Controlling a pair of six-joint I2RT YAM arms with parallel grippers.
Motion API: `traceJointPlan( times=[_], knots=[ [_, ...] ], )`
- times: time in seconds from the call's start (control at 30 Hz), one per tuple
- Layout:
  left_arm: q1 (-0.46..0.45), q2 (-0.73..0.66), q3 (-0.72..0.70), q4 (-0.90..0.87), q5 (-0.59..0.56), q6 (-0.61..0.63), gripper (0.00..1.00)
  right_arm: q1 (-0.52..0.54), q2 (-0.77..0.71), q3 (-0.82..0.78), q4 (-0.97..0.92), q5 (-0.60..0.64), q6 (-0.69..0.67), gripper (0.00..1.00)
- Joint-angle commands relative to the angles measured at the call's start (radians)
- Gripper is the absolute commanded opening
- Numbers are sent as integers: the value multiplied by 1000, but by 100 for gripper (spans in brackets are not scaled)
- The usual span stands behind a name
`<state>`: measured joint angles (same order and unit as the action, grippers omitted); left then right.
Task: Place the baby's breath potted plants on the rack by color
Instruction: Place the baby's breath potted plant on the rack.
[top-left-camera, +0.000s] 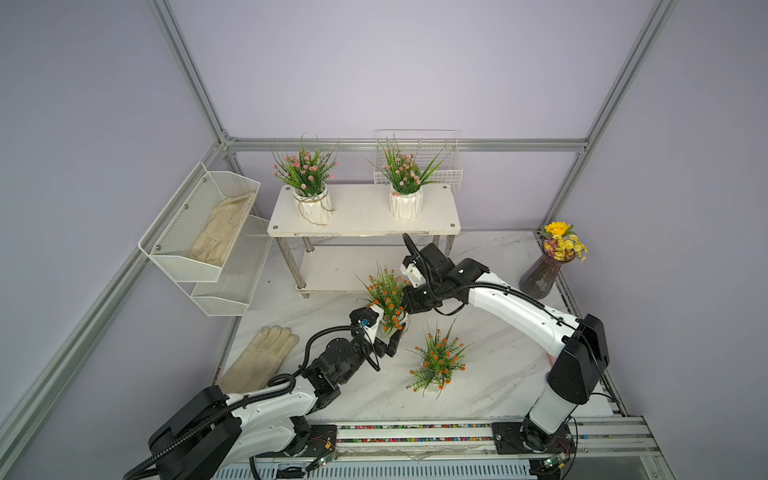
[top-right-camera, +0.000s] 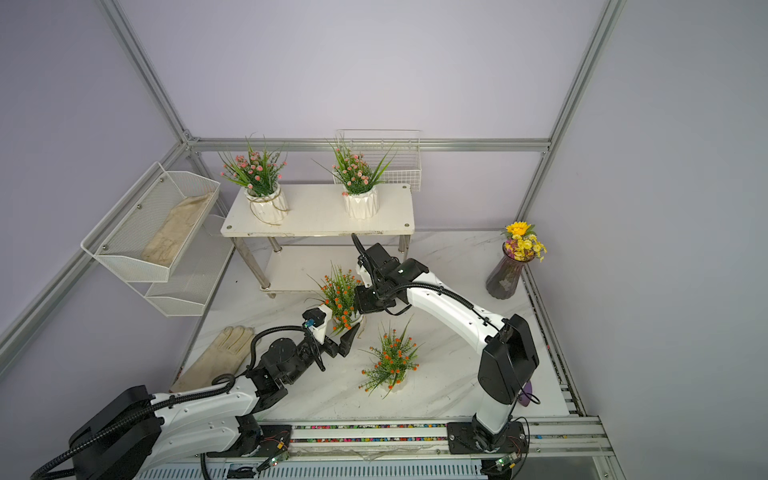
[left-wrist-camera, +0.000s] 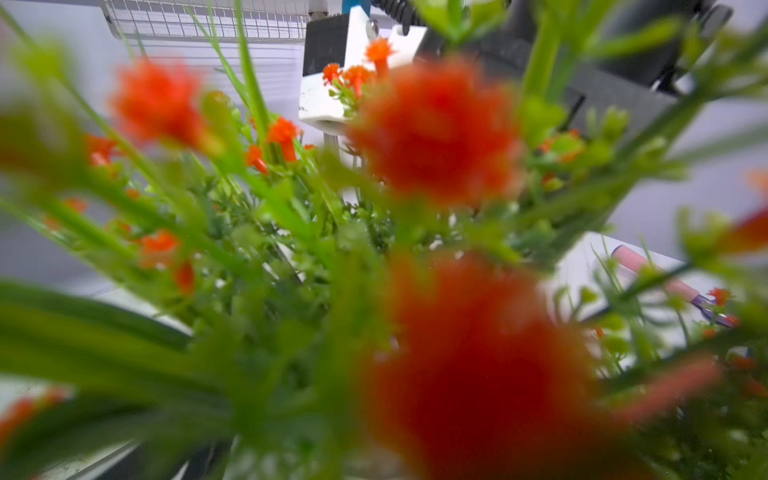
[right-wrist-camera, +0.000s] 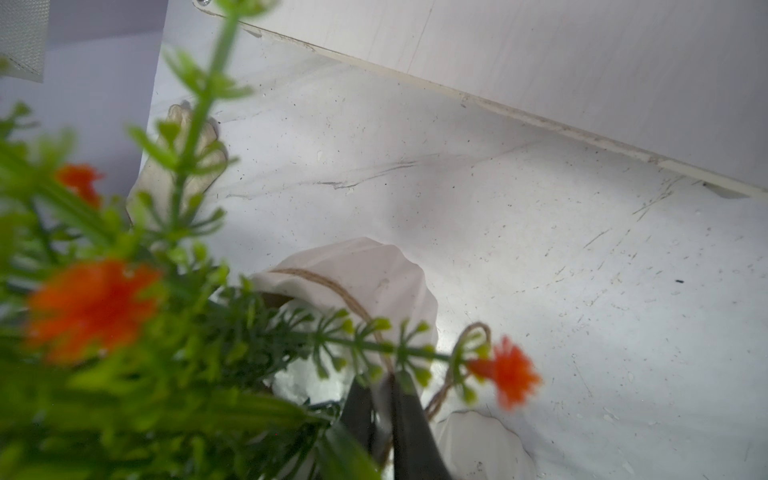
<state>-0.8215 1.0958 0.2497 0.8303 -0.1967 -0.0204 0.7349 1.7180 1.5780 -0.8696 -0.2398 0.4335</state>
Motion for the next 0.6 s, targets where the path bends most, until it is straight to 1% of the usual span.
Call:
traceJointPlan(
  times=[0.0, 0.23, 0.4, 0.57],
  knots=[
    [-5, 1, 23, 40, 30, 14, 100, 0, -50, 22, 72, -36, 16, 9],
    [-5, 32, 39, 44, 27, 12, 100, 0, -47, 16, 81, -55, 15, 9],
    [-5, 65, 40, 77, -6, 8, 100, 0, -59, 4, 94, -61, 16, 8],
    [-1, 80, 50, 86, -3, 6, 100, 1, -66, -14, 100, -79, 15, 8]
  ],
)
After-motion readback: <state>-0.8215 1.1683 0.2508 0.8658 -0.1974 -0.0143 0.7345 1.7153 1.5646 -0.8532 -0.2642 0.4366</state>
